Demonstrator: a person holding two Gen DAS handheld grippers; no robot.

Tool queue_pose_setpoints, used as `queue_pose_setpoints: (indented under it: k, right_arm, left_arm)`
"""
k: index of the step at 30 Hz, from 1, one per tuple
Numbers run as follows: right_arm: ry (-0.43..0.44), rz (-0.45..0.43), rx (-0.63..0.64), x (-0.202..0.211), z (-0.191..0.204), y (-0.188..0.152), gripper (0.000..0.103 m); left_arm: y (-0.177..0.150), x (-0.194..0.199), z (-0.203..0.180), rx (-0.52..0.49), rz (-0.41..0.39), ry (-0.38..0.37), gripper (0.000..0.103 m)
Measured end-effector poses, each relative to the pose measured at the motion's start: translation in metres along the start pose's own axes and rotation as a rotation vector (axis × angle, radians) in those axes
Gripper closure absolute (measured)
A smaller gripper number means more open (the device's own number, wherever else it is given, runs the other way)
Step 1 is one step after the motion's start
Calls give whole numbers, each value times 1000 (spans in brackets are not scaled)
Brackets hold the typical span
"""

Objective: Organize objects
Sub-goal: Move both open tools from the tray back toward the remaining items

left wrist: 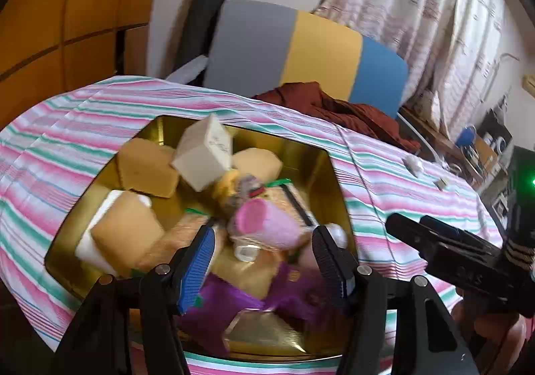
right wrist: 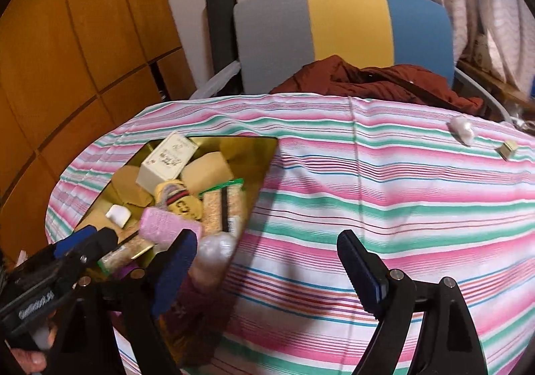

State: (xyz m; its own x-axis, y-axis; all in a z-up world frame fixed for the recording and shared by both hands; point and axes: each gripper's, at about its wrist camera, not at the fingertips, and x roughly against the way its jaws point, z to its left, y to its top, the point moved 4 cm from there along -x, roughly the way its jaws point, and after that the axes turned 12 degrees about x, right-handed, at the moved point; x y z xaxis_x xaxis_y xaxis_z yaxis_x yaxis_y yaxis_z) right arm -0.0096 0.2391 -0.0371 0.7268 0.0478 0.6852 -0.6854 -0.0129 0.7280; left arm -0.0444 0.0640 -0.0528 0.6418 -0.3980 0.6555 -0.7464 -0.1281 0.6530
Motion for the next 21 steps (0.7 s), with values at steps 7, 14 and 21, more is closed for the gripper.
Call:
queue_pose_setpoints:
  k: [7, 14, 21]
  right_arm:
    - [-43, 5, -64, 5, -36, -11, 17]
    - [-95, 9, -127, 9, -82, -22, 17]
    - [-170, 14, -194, 14, -142, -35, 17]
  left_arm:
    - [-14, -4, -43, -85, 54, -59, 41]
    - [-31, -16, -91, -181, 111, -103, 41]
    - [-55, -46, -147, -284, 180, -137, 38]
